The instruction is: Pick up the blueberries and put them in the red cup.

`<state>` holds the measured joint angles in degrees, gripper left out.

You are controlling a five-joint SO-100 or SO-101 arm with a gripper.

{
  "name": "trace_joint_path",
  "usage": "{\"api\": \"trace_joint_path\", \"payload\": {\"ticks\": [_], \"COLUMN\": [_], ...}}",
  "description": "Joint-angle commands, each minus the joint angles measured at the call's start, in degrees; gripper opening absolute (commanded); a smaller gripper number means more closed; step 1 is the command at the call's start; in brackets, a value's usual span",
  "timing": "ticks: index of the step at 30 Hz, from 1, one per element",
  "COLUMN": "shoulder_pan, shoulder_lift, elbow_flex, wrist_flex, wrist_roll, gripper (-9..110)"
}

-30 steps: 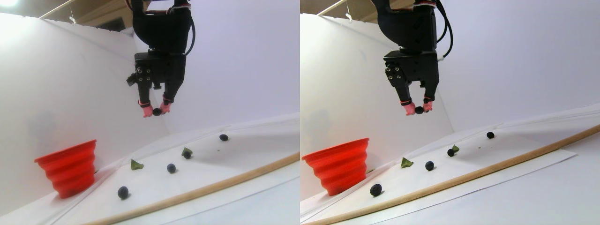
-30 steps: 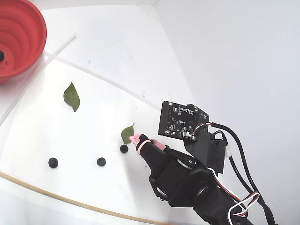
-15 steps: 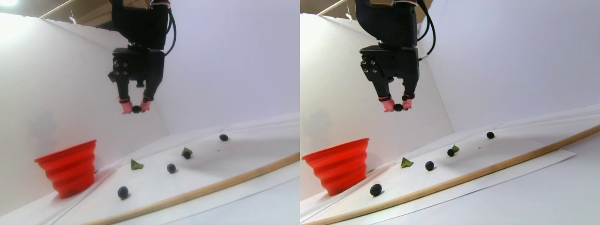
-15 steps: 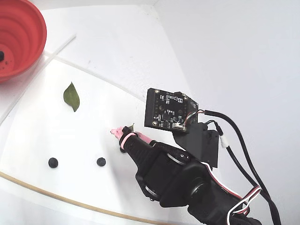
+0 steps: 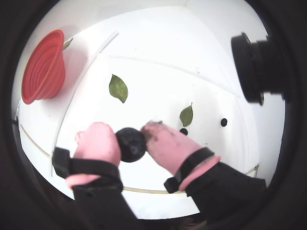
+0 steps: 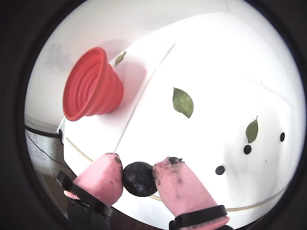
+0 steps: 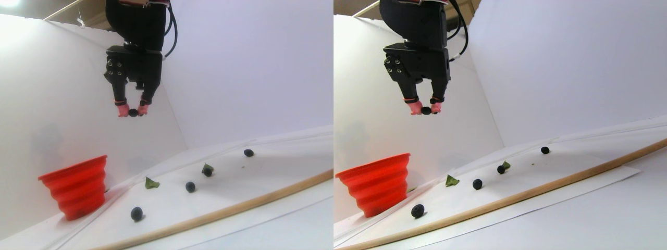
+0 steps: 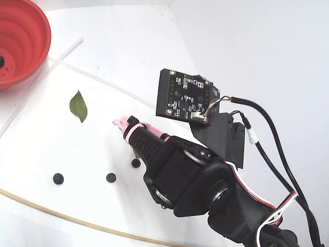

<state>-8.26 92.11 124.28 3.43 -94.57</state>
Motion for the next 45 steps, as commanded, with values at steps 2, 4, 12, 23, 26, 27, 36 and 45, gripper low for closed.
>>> {"api": "trace_joint_path", "payload": {"ticks": [2, 4, 12, 23, 26, 27, 36, 45], "shoulder_pan": [-4.13, -4.83, -7.82, -12.39, -13.54, -13.80, -16.96, -18.46], "shoulder_lift": [1.93, 1.67, -0.62, -4.75, -5.63, -5.89, -10.28, -16.26], "elbow_flex": [-6.24, -6.42, -8.79, -13.80, -15.38, -15.82, -19.34, -24.08], "wrist_flex": [0.09, 0.09, 0.09, 0.09, 0.09, 0.09, -0.79, -2.37], "wrist_roll": [1.23, 1.67, 3.43, 5.71, 6.77, 7.03, 9.58, 11.07], "gripper": [12, 12, 12, 12, 12, 12, 12, 12]}}
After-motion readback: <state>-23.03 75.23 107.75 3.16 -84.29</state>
